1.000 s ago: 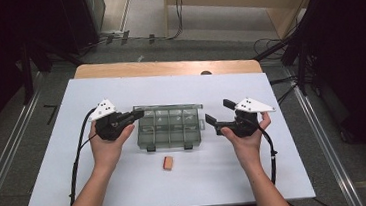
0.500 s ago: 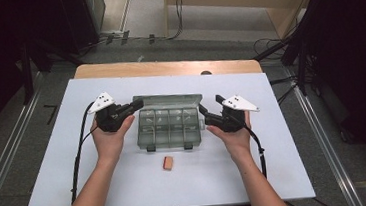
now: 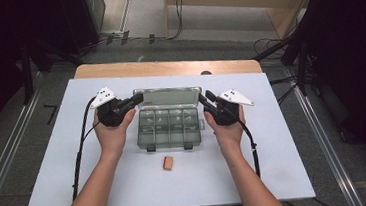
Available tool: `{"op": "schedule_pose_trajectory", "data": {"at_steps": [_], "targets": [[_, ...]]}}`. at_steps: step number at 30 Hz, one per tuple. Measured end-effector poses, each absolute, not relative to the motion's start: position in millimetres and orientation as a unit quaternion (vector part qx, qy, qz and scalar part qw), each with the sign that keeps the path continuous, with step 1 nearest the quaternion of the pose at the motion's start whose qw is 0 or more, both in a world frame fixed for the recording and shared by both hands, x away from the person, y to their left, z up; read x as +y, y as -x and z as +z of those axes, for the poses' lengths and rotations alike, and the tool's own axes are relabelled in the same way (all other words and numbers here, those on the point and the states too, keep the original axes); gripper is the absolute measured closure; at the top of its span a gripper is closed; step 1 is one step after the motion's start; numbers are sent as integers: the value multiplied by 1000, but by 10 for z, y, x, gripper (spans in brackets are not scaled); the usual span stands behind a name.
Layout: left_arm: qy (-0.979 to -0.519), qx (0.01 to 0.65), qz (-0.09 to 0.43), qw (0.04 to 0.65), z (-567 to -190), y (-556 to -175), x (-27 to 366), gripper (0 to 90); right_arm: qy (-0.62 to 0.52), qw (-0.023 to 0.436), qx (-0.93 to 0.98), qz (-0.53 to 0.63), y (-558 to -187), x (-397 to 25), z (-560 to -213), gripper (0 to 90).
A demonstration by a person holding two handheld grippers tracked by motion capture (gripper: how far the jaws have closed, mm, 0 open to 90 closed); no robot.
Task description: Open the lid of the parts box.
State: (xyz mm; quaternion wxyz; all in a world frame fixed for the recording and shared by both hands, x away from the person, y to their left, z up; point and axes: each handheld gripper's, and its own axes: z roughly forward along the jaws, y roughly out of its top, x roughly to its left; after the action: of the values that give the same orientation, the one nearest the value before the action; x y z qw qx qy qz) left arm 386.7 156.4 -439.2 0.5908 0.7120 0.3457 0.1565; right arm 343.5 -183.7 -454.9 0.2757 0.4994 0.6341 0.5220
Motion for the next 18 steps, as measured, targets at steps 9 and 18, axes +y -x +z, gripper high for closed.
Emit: {"op": "schedule_pose_trajectory", "data": {"at_steps": [9,18], "targets": [[-706,350,154,596,-4431,-3908,1546,898,-499,291,644,502,-3528,-1748,-4553,731],[-705,347,188,589,-4406,-3806,1593,816,-506,289,638,503,-3569,-1719,-4539,835]]}}
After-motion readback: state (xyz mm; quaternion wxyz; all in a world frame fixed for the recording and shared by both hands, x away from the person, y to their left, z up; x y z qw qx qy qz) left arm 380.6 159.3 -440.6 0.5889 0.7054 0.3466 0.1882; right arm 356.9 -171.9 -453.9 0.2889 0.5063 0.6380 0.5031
